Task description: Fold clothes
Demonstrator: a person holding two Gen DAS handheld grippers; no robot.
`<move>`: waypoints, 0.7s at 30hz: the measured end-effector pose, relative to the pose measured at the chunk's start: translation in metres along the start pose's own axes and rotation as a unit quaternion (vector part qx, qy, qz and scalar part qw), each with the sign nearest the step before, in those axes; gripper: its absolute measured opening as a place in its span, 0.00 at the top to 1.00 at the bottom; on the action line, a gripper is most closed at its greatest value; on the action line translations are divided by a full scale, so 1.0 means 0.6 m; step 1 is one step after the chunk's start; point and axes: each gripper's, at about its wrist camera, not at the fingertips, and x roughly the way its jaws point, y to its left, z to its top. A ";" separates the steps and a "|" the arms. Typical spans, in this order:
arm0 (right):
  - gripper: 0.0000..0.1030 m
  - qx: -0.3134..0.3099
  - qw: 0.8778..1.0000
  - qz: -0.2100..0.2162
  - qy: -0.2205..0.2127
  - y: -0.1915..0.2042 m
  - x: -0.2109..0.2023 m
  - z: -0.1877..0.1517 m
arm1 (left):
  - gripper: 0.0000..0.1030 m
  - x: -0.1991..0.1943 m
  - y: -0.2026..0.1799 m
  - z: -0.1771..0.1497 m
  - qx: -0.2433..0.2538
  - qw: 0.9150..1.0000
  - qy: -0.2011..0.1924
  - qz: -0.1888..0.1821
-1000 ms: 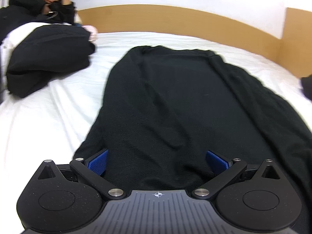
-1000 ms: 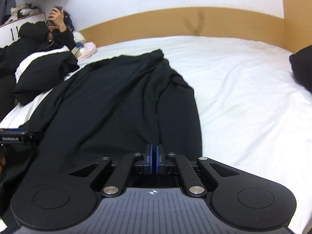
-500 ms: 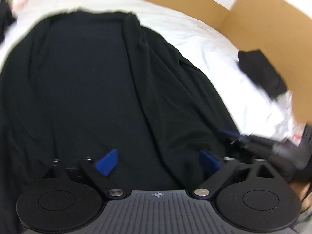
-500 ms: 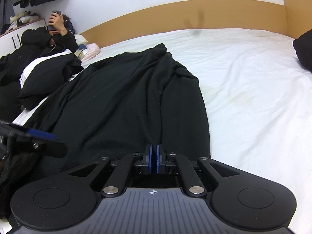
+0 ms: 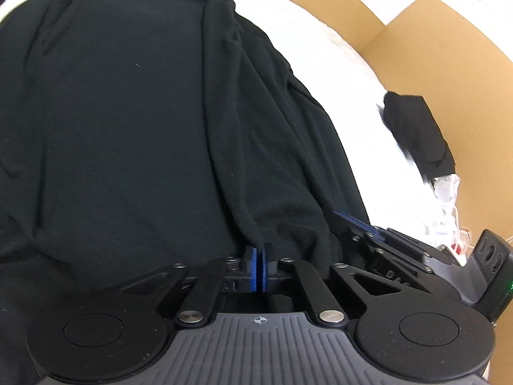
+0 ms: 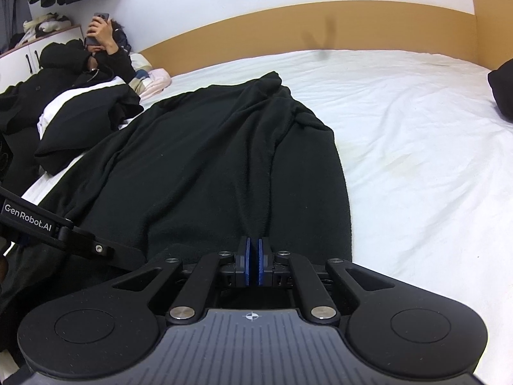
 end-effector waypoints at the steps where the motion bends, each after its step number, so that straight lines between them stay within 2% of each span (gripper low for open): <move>1: 0.95 0.004 1.000 -0.006 0.000 -0.003 -0.001 0.002 | 0.98 -0.007 0.005 0.001 -0.004 1.000 -0.011 0.001; 4: 0.95 0.023 1.000 -0.017 -0.004 -0.017 -0.006 0.007 | 0.98 -0.029 0.021 0.006 -0.010 1.000 -0.028 0.000; 8: 0.94 0.017 1.000 -0.025 0.005 -0.021 -0.008 0.009 | 0.97 -0.047 0.036 0.008 -0.013 0.999 -0.032 0.023; 10: 0.86 0.008 1.000 -0.020 0.013 -0.017 -0.015 0.008 | 0.95 -0.047 0.045 0.004 -0.032 0.999 -0.017 0.007; 12: 0.60 0.017 1.000 -0.013 0.013 -0.019 -0.030 0.005 | 0.85 -0.049 0.040 -0.006 -0.030 0.999 -0.007 -0.015; 14: 0.55 0.027 0.999 0.015 0.022 -0.023 -0.044 -0.004 | 0.78 -0.050 0.034 -0.017 -0.028 0.999 0.011 -0.043; 17: 0.55 0.038 0.996 0.069 0.043 -0.028 -0.061 -0.022 | 0.76 -0.046 0.029 -0.026 -0.029 0.997 0.024 -0.068; 21: 0.59 0.051 0.987 0.136 0.069 -0.032 -0.082 -0.046 | 0.73 -0.025 0.026 -0.029 -0.036 0.996 0.036 -0.073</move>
